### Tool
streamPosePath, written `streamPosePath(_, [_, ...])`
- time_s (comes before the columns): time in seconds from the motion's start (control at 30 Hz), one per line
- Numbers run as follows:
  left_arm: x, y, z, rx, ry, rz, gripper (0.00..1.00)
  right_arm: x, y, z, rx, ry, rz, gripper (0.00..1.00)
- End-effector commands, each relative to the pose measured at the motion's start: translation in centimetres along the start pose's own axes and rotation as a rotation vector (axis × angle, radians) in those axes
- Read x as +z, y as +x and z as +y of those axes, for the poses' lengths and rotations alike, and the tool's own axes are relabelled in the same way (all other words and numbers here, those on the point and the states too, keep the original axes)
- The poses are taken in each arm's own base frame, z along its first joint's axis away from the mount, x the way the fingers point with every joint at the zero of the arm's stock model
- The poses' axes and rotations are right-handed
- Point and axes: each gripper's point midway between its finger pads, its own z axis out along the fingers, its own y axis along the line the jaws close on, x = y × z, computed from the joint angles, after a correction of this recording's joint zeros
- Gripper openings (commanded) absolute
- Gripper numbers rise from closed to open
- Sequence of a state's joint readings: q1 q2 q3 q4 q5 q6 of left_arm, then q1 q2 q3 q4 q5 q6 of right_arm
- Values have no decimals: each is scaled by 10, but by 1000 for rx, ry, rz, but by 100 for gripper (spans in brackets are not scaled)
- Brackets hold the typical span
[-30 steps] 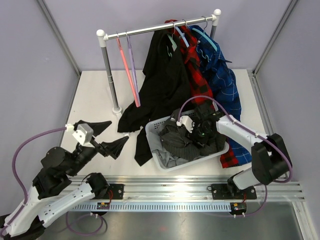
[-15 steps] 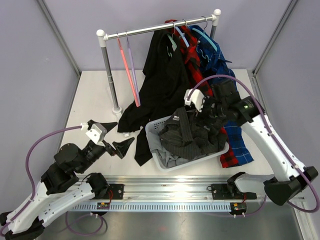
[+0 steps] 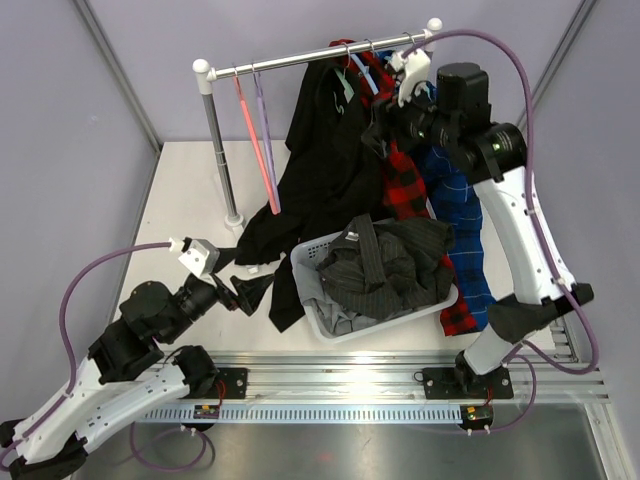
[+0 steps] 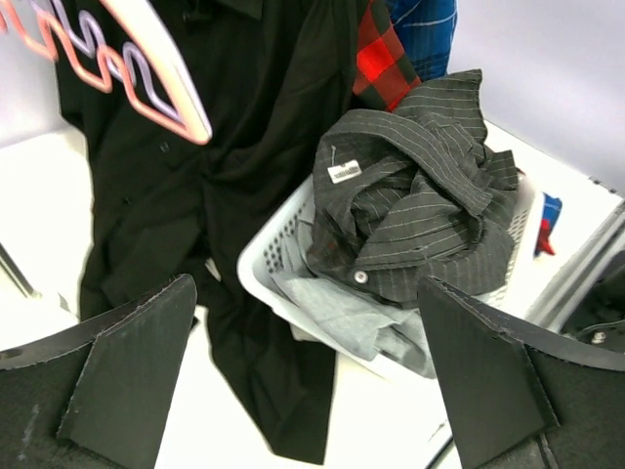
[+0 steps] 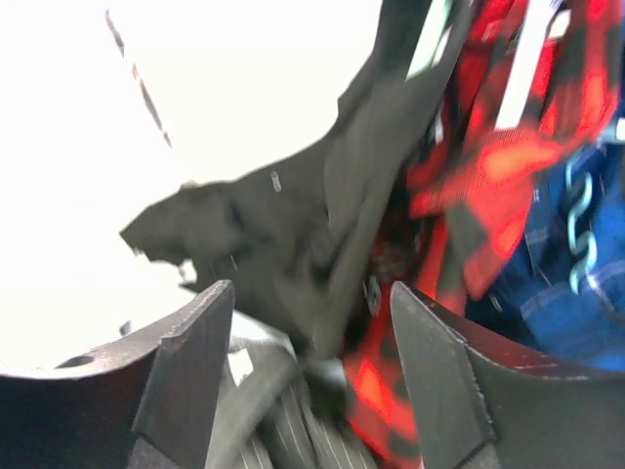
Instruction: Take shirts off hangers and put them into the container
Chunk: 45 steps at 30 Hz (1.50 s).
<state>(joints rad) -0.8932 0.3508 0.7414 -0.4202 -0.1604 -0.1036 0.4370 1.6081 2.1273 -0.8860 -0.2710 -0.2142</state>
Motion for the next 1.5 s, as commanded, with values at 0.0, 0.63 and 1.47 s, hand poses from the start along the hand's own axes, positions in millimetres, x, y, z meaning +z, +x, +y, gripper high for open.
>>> streamPosePath(0.0, [1,6,1,-112,-35,8,99,16,-50,-9,197,43,-152,71])
streamPosePath(0.63, [-2,22,14,-119,-98,18,99,131,-4,-65,153,197,-47,42])
streamPosePath(1.47, [-4,32,12,-152,-86,14,99,71,-96,-41,88,83,-340,0])
